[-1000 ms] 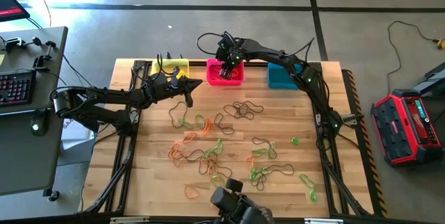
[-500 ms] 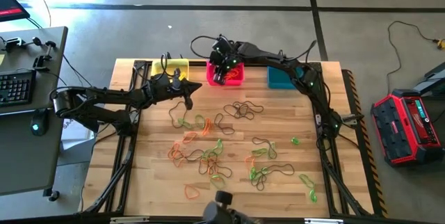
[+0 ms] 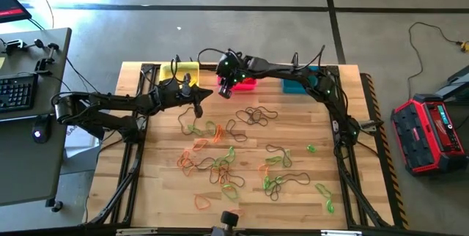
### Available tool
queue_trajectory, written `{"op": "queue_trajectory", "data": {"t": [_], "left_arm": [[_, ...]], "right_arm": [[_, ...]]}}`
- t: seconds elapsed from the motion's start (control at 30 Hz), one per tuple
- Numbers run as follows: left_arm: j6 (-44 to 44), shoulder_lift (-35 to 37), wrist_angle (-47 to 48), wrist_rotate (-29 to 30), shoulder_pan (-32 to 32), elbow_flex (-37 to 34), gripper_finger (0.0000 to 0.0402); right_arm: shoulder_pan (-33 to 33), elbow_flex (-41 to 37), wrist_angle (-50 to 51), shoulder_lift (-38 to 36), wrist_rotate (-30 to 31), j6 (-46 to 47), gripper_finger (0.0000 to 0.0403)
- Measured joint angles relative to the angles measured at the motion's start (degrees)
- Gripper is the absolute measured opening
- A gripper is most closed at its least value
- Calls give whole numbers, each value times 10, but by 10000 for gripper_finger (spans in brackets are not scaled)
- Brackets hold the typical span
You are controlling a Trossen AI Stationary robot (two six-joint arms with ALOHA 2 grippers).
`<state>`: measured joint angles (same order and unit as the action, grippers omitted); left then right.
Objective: Sort rubber bands into baskets
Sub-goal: Put the orange rubber band into the pink bin
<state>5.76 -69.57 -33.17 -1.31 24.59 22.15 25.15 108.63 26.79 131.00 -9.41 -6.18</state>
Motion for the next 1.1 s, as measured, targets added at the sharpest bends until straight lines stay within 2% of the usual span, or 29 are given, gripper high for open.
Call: {"op": "queue_trajectory", "data": {"t": [0.27,0.43,0.6,0.83,0.97,1.1], "left_arm": [[2,12,21,0,-6,1,0],[4,45,94,4,-16,1,0],[2,84,175,3,-39,4,0],[-32,98,318,4,-105,34,0],[-63,77,322,4,-153,36,5],[-127,40,317,4,-189,36,26]], "right_arm": [[-10,-169,-134,-114,37,44,0],[-13,-308,-228,-206,76,72,0],[-26,-416,-277,-273,93,94,0],[-58,-503,-322,-313,124,103,0],[-71,-522,-333,-314,127,103,0],[-81,-533,-335,-314,130,104,0]]}}
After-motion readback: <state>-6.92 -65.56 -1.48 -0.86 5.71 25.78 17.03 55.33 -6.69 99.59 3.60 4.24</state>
